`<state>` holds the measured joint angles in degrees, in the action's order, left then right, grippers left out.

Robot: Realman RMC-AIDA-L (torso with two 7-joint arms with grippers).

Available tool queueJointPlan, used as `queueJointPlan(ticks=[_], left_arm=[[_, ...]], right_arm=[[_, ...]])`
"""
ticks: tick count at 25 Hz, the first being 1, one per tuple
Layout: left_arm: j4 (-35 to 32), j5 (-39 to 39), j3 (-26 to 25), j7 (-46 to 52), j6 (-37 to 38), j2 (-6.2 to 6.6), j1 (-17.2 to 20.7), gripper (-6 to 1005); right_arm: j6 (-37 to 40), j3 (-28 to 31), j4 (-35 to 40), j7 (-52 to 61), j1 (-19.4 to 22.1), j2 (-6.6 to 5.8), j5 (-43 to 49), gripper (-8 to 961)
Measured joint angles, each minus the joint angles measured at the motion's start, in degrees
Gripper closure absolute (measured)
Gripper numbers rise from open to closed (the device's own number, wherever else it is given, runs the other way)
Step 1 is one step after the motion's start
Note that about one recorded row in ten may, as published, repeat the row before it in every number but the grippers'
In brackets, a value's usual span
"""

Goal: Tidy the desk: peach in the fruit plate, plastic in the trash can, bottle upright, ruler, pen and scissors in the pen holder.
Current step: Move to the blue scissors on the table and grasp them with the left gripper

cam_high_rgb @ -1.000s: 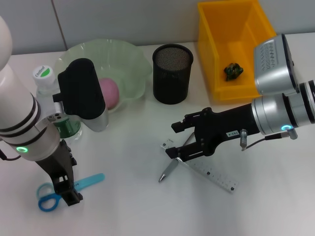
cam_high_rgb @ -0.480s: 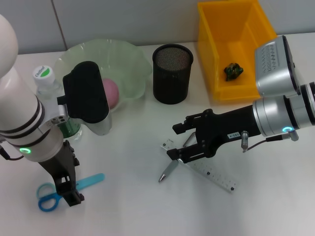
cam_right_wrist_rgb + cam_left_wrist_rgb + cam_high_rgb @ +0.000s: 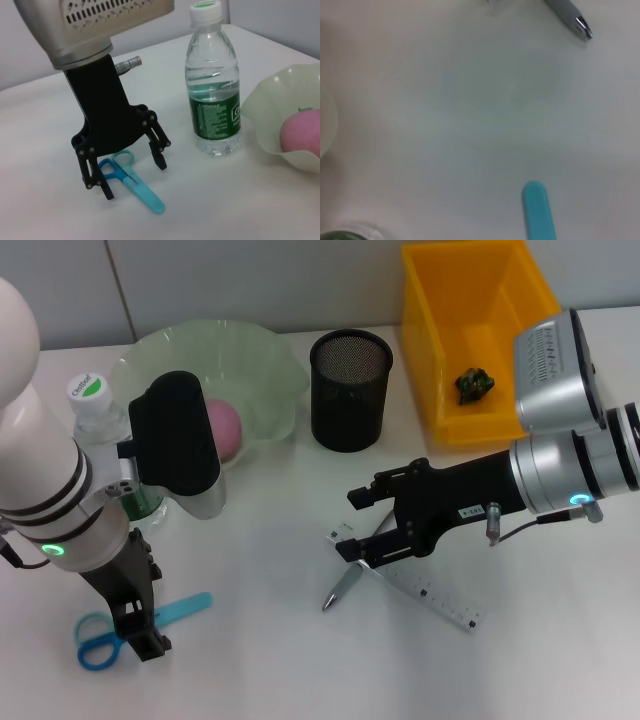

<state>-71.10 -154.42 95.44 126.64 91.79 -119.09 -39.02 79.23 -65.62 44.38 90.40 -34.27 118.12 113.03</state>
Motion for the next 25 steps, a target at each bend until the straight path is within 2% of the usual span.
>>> queueJointPlan(ticks=[7,13,17,25], left_arm=[[1.3,0.1,0.0,-0.1,-1.2,0.0,0.1,170],[2.8,0.2,0.0,-0.2,-2.3,0.0,-0.2,356],[2.9,0.3,0.0,-0.2,-2.4,0.0,-0.2,367],[2.9,0.3,1.0,-0.2,-2.4,0.0,-0.3,470]], right_arm=[[-0.3,-0.2,-0.4,-0.1,-0.3,0.0,0.0,211],[-0.3,-0.2,-0.5,-0.2,-0.4,0.0,0.0,210],[-0.3,-0.2,-0.5,-0.3,-0.4,0.0,0.0,210],[-0.3,-0.1,-0.5,-0.3,-0.4,0.0,0.0,210]])
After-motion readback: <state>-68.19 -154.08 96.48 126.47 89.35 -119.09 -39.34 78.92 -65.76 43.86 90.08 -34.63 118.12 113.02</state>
